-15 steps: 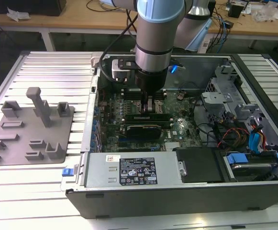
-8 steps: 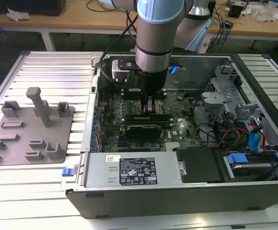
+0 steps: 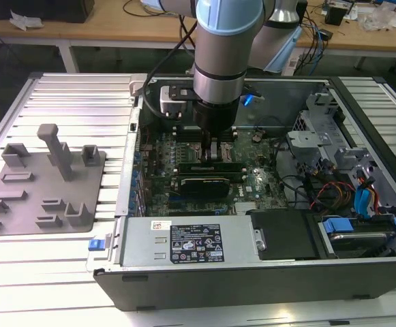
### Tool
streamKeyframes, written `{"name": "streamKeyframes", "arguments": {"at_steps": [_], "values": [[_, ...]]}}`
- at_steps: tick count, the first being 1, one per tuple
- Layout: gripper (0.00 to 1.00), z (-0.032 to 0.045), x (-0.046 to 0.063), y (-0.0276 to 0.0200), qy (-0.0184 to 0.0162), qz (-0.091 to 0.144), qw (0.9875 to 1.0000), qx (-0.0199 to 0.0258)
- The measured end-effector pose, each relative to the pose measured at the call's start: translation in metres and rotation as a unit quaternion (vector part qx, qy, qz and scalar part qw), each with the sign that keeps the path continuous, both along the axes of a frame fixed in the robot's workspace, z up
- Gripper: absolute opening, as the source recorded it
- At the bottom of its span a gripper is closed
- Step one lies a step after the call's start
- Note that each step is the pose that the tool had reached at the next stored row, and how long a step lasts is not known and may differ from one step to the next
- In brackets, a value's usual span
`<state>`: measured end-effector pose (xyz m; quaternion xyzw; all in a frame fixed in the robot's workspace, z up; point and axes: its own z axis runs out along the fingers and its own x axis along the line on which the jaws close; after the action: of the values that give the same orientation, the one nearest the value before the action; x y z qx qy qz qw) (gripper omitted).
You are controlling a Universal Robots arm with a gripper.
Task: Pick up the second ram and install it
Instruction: 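Insert the second ram into the second slot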
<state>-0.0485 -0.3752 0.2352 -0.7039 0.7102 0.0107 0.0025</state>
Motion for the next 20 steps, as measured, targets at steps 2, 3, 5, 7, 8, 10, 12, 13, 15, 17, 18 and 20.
{"name": "streamKeyframes", "arguments": {"at_steps": [2,3,5,7,8,10,12,13,15,17,18,20], "values": [[0.09,-0.0006,0.0,0.0001,-0.0001,0.0,1.0,0.0002],[0.09,-0.0019,0.0,0.0001,-0.0001,0.0,1.0,0.0003],[0.09,-0.0039,0.0,0.0,-0.0001,0.0,1.0,0.0002],[0.09,-0.0041,0.0,0.0,0.0,0.0,1.0,0.0],[0.09,-0.0058,0.0,0.0001,0.0,0.0,1.0,0.0001],[0.09,-0.0071,0.0,0.0,0.0,0.0,1.0,0.0001],[0.09,-0.0086,0.0,0.0,0.0,0.0,1.0,0.0],[0.09,-0.0086,0.0,0.0,0.0,0.0,1.0,0.0],[0.09,-0.0087,0.0,0.0,-0.0001,0.0,1.0,0.0001],[0.16,-0.0089,0.0,0.0001,-0.0001,0.0,1.0,0.0003],[0.16,-0.0089,0.0,0.0001,-0.0001,0.0,1.0,0.0002],[0.16,-0.0075,0.0,0.0,0.0,0.0,1.0,0.0]]}}
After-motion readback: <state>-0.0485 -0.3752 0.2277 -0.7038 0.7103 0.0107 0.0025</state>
